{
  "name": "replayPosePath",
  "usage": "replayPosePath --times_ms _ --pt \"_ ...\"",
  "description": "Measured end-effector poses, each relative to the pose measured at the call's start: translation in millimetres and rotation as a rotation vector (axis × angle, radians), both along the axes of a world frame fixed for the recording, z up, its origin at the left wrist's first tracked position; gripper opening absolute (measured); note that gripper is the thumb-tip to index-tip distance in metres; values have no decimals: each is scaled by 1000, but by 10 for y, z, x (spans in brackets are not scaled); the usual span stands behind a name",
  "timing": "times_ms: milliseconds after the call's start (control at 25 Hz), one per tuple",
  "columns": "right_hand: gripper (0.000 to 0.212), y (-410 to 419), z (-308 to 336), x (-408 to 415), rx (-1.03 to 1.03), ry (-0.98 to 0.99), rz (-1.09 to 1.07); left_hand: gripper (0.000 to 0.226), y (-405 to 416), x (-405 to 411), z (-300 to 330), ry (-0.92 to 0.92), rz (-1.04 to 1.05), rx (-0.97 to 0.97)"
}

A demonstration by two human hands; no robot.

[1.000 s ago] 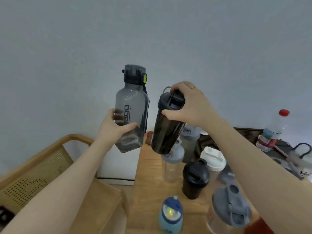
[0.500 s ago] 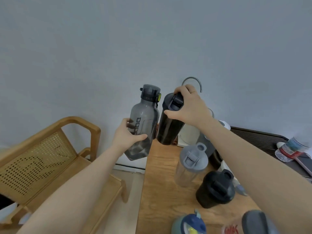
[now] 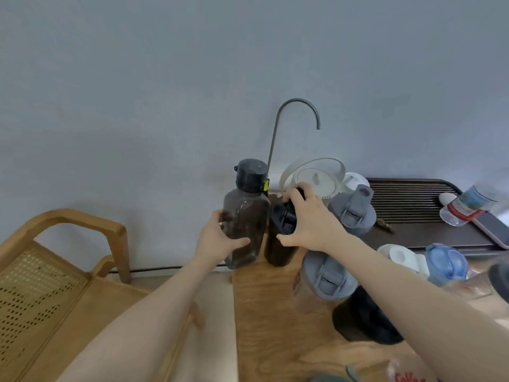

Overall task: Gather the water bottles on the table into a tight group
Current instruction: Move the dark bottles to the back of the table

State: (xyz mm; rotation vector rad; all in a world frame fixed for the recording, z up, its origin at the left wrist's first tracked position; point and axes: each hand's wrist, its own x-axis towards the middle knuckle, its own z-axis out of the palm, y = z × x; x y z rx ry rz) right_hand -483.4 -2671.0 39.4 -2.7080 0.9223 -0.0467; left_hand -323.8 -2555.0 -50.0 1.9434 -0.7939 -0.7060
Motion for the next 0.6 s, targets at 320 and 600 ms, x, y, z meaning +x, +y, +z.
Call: replayPosePath --times_ms 320,600 --pt "100 -51 -8 -94 -84 323 4 80 -335 113 -138 101 -231 -42" --pt "112 -17 98 -98 -54 318 -86 93 -332 194 257 -4 -294 -227"
